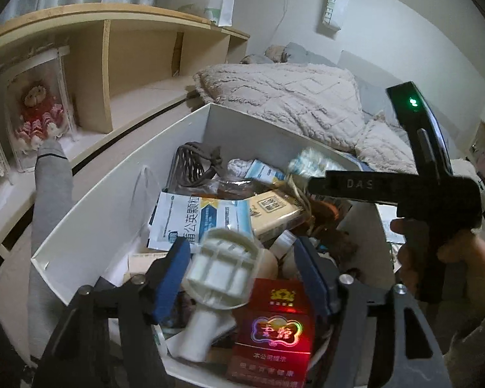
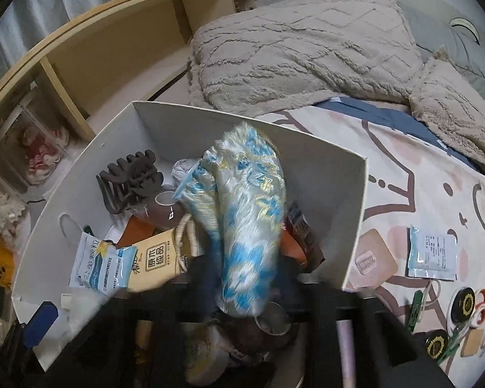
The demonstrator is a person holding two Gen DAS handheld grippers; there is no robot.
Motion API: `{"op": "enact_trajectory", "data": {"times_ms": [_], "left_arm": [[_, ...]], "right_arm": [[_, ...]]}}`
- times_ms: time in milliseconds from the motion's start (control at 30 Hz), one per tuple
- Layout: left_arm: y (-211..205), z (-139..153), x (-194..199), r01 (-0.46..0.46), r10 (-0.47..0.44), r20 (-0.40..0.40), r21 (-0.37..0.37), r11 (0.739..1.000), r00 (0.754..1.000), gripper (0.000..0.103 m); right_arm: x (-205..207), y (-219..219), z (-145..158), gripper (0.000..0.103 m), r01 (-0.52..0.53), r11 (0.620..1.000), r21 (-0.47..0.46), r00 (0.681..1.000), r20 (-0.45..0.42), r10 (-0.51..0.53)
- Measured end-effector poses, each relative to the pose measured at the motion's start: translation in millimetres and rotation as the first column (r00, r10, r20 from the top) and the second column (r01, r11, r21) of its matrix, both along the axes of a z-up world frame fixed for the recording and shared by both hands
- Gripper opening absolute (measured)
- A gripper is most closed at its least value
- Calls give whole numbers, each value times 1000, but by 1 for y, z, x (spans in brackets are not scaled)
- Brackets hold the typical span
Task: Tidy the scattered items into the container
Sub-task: 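Release the pouch into the box with the right tool while the left tool drops the white stand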
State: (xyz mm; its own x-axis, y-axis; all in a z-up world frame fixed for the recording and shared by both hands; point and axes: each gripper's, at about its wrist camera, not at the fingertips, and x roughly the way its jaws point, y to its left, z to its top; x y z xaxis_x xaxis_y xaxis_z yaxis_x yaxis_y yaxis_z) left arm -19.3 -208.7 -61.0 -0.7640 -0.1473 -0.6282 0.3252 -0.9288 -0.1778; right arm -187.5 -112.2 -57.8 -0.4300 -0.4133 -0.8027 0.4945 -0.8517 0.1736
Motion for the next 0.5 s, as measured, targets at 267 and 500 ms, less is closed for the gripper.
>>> {"op": "enact_trajectory", "data": {"times_ms": [267,500], "left_arm": [[3,0,-1,8,-8,1,-3,1000,1000,70],[1,1,1,4,-4,-3,6,1000,1000,70]], "right_arm": [[8,11,12,73,-17,998,-56,998,-63,14],[15,24,25,73,-45,979,-198,999,-31,40]]}}
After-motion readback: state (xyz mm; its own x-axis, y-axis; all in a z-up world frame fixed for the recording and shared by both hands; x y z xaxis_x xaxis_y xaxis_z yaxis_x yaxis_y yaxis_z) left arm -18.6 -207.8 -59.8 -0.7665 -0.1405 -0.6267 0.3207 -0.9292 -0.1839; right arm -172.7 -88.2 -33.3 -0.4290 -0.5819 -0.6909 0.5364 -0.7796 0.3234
